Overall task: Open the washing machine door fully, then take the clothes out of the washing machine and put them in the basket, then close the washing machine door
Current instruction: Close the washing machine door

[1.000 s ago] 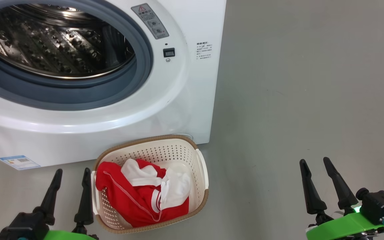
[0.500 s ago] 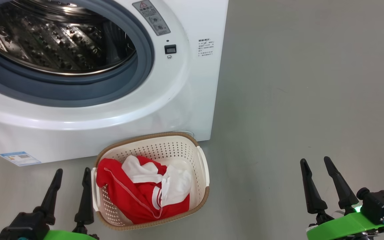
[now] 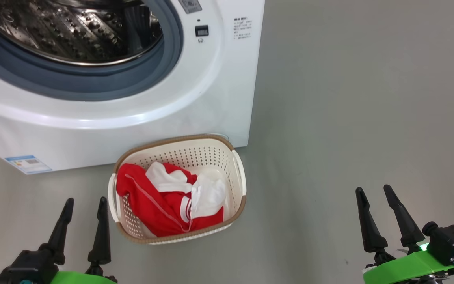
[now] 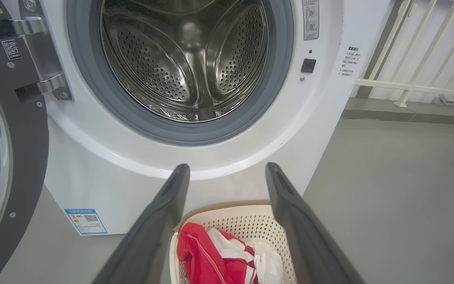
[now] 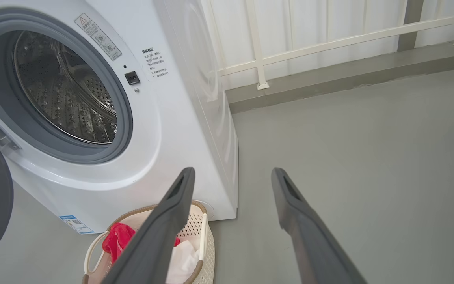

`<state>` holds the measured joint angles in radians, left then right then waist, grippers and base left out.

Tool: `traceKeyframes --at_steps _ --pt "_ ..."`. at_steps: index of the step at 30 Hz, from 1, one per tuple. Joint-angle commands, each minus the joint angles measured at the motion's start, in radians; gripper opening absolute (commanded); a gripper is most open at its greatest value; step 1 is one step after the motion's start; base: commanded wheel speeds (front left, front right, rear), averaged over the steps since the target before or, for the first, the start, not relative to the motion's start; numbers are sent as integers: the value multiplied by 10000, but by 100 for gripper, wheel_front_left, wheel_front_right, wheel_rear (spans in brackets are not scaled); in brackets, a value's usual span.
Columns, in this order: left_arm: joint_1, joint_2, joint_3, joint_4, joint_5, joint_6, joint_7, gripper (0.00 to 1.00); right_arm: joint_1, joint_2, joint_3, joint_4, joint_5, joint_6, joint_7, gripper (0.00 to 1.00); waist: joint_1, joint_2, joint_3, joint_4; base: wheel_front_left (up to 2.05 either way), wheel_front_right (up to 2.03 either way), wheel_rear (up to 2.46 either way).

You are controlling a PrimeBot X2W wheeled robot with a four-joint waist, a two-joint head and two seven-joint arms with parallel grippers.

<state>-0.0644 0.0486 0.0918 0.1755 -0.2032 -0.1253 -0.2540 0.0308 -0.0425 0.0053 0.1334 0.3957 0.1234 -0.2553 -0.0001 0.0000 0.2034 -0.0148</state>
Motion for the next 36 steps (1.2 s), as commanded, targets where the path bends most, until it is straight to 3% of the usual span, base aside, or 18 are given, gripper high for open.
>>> traceKeyframes --at_steps 1,23,36 --pt "-245 140 339 -266 -14 -54 -78 100 -186 -77 178 -246 -62 73 -65 100 1 0 7 -4 -96 96 0" --pt "-155 91 266 -185 -150 -54 -78 100 -134 -77 169 -207 -81 73 -65 100 1 0 -141 78 -13 13 0" --pt "8 20 374 327 -638 -54 -78 100 -55 -90 493 -99 -330 73 -65 100 1 0 -369 1284 0 0 0"
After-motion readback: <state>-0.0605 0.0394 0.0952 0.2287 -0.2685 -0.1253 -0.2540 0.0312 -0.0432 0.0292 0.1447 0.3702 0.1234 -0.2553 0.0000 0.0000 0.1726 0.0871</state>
